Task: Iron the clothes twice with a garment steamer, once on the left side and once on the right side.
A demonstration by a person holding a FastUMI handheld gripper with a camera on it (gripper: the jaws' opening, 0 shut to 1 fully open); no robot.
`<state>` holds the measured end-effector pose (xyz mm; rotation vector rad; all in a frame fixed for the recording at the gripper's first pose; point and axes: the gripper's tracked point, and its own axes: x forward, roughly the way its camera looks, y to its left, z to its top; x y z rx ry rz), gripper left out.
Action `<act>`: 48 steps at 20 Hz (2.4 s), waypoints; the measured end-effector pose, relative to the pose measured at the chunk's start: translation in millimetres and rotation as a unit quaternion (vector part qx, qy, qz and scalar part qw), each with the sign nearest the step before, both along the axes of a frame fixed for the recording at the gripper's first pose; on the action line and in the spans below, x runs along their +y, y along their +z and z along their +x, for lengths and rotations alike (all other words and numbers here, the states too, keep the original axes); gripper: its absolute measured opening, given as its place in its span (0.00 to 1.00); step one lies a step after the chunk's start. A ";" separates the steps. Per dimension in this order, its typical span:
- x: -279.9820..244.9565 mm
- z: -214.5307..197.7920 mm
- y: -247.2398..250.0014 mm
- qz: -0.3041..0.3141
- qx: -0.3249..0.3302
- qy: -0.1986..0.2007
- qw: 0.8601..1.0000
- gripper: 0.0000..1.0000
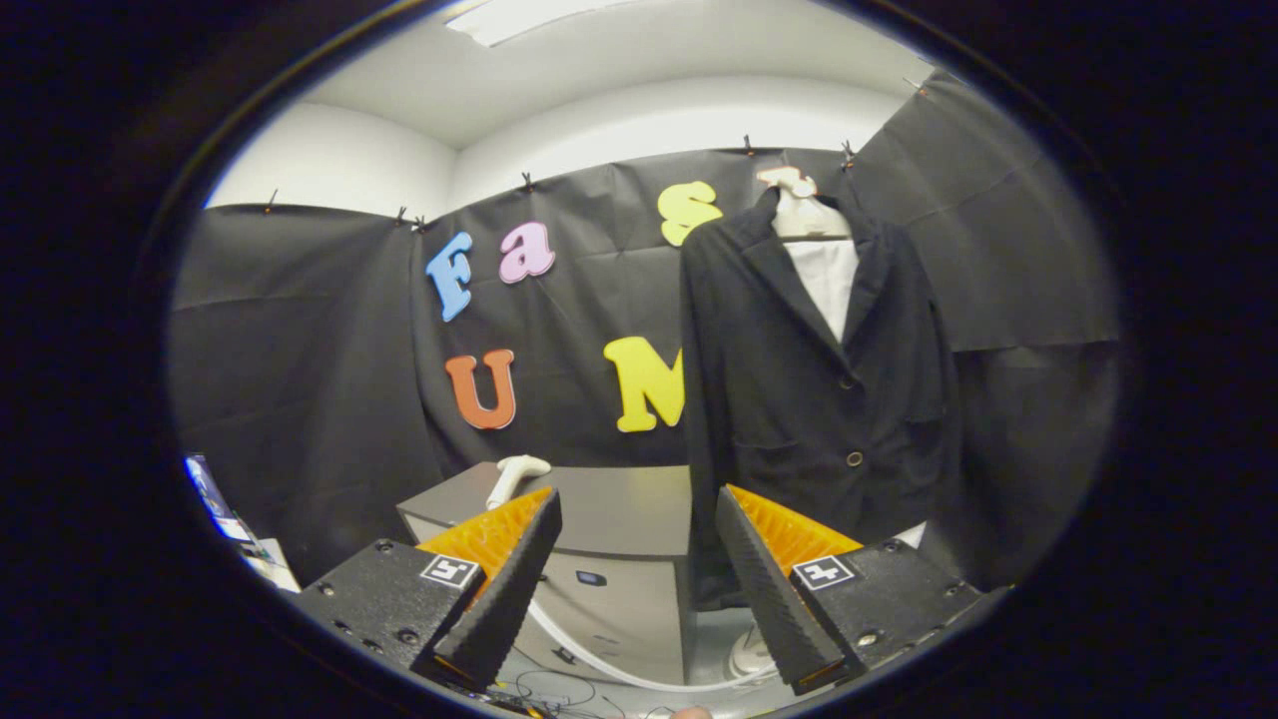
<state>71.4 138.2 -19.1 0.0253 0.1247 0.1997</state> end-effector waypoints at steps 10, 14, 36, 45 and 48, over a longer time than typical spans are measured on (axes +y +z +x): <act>127.1 45.6 -20.9 -0.006 0.058 0.061 0.996 0.99; 169.9 87.7 -26.8 -0.015 0.075 0.099 0.992 0.99; 302.4 292.5 -140.4 -0.072 0.307 0.166 0.934 0.88; 304.6 314.8 -169.0 -0.109 0.333 0.121 0.929 0.60; 308.5 311.6 -168.7 -0.085 0.339 0.115 0.930 0.46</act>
